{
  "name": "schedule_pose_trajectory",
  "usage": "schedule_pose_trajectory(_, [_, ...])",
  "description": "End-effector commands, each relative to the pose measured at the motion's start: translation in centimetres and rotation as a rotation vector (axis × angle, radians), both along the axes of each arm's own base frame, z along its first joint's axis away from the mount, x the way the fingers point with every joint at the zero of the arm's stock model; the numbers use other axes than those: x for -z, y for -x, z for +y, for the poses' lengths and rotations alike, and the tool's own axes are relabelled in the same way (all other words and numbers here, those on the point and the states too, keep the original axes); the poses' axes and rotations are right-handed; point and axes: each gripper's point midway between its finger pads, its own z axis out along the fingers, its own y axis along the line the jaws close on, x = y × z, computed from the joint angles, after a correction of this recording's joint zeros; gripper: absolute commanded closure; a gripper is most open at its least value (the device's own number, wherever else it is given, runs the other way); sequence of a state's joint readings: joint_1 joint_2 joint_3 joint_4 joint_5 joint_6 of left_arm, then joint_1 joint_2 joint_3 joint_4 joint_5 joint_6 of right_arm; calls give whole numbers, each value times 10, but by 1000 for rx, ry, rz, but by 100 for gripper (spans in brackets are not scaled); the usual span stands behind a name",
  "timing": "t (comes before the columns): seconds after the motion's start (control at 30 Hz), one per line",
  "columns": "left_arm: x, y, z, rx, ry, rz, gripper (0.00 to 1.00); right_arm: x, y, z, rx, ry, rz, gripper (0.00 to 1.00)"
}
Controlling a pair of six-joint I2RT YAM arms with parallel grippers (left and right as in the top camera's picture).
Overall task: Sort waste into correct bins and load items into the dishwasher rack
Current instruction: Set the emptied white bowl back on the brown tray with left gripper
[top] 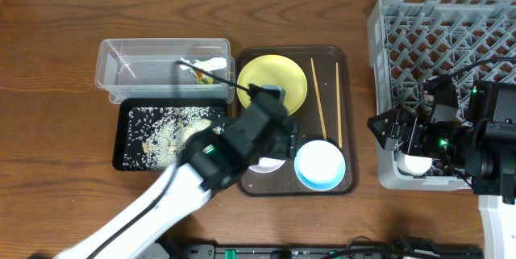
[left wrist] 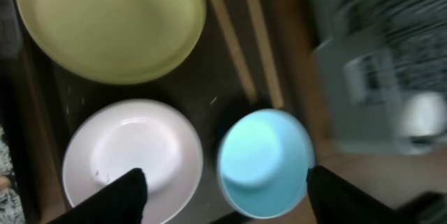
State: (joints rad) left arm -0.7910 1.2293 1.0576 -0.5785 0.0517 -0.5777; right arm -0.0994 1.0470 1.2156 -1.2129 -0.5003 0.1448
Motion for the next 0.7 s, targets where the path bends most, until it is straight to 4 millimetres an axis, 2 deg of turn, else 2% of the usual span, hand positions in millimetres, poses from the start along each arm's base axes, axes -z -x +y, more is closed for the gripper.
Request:
schedule_pose_trajectory(0.0, [-49, -1, 10, -21, 92, -119, 20, -3, 0, 1, -10, 8, -9, 1])
schedule_pose_trajectory(0.07, [-73, 4, 17, -25, 147, -175, 19, -3, 0, 1, -10, 8, -8, 1])
schedule_pose_trajectory(0.17, [-94, 11, 30, -47, 181, -234, 18, -3, 0, 1, -10, 8, -8, 1])
schedule_pose_trajectory(0.33, [-97, 21, 51, -72, 141, -254, 14, -3, 0, 1, -10, 8, -8, 1])
schedule_pose_trajectory(0.5, [-110, 5, 85, -232, 64, -372, 12, -3, 0, 1, -10, 8, -8, 1])
schedule_pose_trajectory(0.67, [-124, -1, 113, -303, -45, -489, 12, -3, 0, 1, -10, 8, -8, 1])
